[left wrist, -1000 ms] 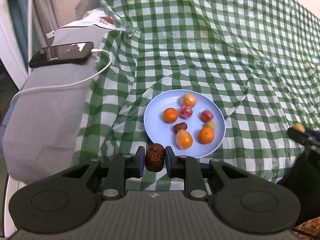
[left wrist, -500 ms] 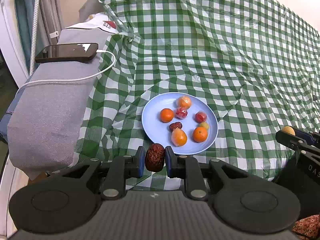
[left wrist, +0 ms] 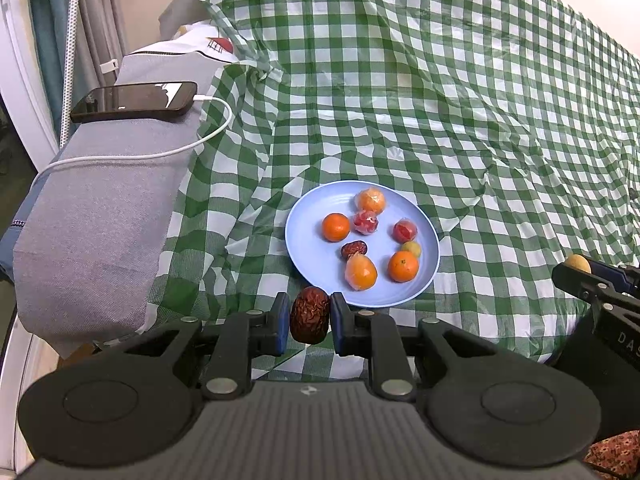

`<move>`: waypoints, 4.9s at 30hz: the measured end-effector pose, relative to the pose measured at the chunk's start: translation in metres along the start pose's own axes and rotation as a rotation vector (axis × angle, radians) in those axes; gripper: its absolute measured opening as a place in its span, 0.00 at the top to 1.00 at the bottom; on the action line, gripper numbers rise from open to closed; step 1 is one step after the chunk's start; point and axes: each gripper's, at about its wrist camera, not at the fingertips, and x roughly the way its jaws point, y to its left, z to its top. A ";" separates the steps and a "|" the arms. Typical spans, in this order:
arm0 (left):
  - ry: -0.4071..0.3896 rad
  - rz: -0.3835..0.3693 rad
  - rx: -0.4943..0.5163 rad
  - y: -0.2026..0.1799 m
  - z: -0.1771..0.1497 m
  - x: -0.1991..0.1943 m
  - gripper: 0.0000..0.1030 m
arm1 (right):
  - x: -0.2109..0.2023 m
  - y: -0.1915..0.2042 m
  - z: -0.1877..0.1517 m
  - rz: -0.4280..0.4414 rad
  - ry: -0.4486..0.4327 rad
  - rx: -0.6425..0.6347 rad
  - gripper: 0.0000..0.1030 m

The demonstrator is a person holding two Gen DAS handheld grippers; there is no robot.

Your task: Organize fruits

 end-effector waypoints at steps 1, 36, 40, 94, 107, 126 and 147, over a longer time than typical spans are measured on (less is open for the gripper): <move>0.001 0.000 -0.001 0.000 0.000 0.001 0.77 | 0.001 0.000 0.000 0.001 0.002 -0.001 0.74; 0.052 -0.032 -0.016 -0.013 0.069 0.070 0.78 | 0.077 0.006 0.024 0.035 0.056 -0.033 0.74; 0.087 -0.025 -0.003 -0.016 0.078 0.094 0.78 | 0.103 0.012 0.031 0.054 0.065 -0.038 0.74; 0.046 0.123 0.024 -0.023 0.021 0.024 0.00 | 0.039 0.017 0.014 0.011 0.049 -0.043 0.01; 0.031 0.133 0.008 -0.021 0.016 0.013 0.00 | 0.029 0.021 0.011 0.011 0.035 -0.051 0.01; 0.044 0.132 0.023 -0.020 0.017 0.018 0.00 | 0.030 0.019 0.009 0.010 0.049 -0.047 0.01; 0.046 0.147 0.032 -0.021 0.017 0.020 0.00 | 0.031 0.021 0.010 0.008 0.050 -0.045 0.01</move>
